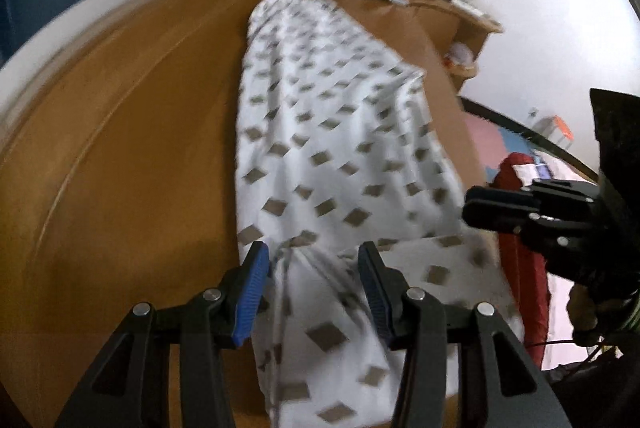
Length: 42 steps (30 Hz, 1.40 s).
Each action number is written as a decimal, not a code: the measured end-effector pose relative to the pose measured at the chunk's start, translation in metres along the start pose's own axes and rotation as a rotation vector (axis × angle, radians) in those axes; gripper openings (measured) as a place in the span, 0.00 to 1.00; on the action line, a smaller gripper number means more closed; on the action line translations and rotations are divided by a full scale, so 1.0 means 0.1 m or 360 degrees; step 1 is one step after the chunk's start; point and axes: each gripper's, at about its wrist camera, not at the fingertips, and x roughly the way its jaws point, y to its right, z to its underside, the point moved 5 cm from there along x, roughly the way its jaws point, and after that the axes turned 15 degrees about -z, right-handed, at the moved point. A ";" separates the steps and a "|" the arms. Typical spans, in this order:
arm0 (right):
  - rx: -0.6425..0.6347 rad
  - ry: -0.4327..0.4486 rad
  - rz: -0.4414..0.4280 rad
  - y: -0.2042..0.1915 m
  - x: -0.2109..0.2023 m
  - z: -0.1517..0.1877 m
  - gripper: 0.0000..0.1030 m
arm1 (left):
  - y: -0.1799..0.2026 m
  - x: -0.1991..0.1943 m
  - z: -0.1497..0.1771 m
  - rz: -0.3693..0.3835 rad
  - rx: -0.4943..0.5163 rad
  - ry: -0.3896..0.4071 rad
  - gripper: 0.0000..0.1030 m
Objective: Fold clothes
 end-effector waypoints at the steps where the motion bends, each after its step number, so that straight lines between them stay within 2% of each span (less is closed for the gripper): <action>1: 0.0021 -0.0011 -0.0008 0.05 0.01 0.00 0.15 | -0.01 0.02 0.01 0.0011 -0.0019 -0.0014 0.43; 4: 0.0097 -0.0015 -0.0051 0.16 -0.02 -0.01 0.17 | -0.07 -0.03 0.05 0.0015 -0.0099 -0.0023 0.43; 6: 0.0160 0.0005 -0.0131 0.18 -0.10 -0.03 0.29 | -0.13 -0.12 0.09 0.0009 -0.0144 -0.0010 0.46; 7: 0.0186 0.0011 -0.0169 0.18 -0.13 -0.04 0.40 | -0.17 -0.17 0.12 0.0007 -0.0164 -0.0004 0.48; 8: 0.0195 0.0015 -0.0229 0.15 -0.15 -0.04 0.46 | -0.20 -0.21 0.17 0.0004 -0.0179 -0.0002 0.52; 10: 0.0192 0.0000 -0.0323 0.07 -0.14 -0.03 0.46 | -0.27 -0.30 0.27 -0.0001 -0.0210 0.0002 0.52; 14: 0.0073 -0.0161 -0.0295 -0.17 0.05 0.07 0.46 | -0.34 -0.35 0.44 0.0044 -0.0280 -0.0010 0.52; 15: 0.0017 -0.0196 -0.0239 -0.21 0.12 0.09 0.46 | -0.33 -0.35 0.46 0.0067 -0.0289 -0.0007 0.52; 16: -0.0038 -0.0230 -0.0183 -0.25 0.18 0.11 0.33 | -0.32 -0.34 0.47 0.0090 -0.0298 -0.0005 0.52; 17: -0.0067 -0.0251 -0.0153 -0.28 0.22 0.12 0.14 | -0.30 -0.34 0.49 0.0110 -0.0302 0.0001 0.51; 18: -0.0063 -0.0250 -0.0157 -0.31 0.22 0.11 0.14 | -0.27 -0.34 0.50 0.0116 -0.0283 0.0018 0.48; 19: -0.0068 -0.0214 -0.0158 -0.35 0.18 0.07 0.14 | -0.24 -0.34 0.51 0.0117 -0.0267 0.0028 0.41; 20: -0.0082 -0.0185 -0.0138 -0.37 0.14 0.04 0.14 | -0.22 -0.30 0.53 0.0099 -0.0262 0.0008 0.22; 21: -0.0095 -0.0156 -0.0118 -0.39 0.10 0.00 0.14 | -0.21 -0.26 0.54 0.0087 -0.0264 -0.0012 0.14; 24: -0.0085 -0.0148 -0.0013 -0.31 0.11 -0.01 0.11 | -0.32 -0.21 0.60 0.0133 -0.0422 -0.0048 0.12; 26: 0.0000 -0.0170 0.0055 -0.12 0.16 0.06 0.09 | -0.38 -0.19 0.64 0.0149 -0.0483 -0.0061 0.12; 28: 0.0152 -0.0155 -0.0027 -0.01 0.16 0.10 0.09 | -0.38 -0.20 0.65 0.0153 -0.0471 -0.0067 0.12; 30: 0.0122 -0.0099 -0.0018 -0.08 0.08 0.09 0.10 | -0.34 -0.24 0.60 0.0130 -0.0433 -0.0046 0.15; 31: 0.0089 -0.0080 -0.0004 -0.13 0.05 0.08 0.14 | -0.32 -0.27 0.56 0.0121 -0.0415 -0.0034 0.16; 33: 0.0047 -0.0046 -0.0020 -0.23 -0.04 0.06 0.17 | -0.32 -0.28 0.47 0.0136 -0.0405 -0.0025 0.31; 35: 0.0044 -0.0015 -0.0039 -0.30 -0.10 0.05 0.30 | -0.32 -0.28 0.38 0.0149 -0.0410 -0.0027 0.42; 38: 0.0065 0.0021 0.0004 -0.28 -0.14 0.05 0.34 | -0.35 -0.18 0.25 0.0152 -0.0423 -0.0062 0.43; 42: 0.0085 -0.0047 0.0075 -0.16 0.03 0.09 0.34 | -0.36 -0.04 0.18 0.0142 -0.0375 -0.0080 0.43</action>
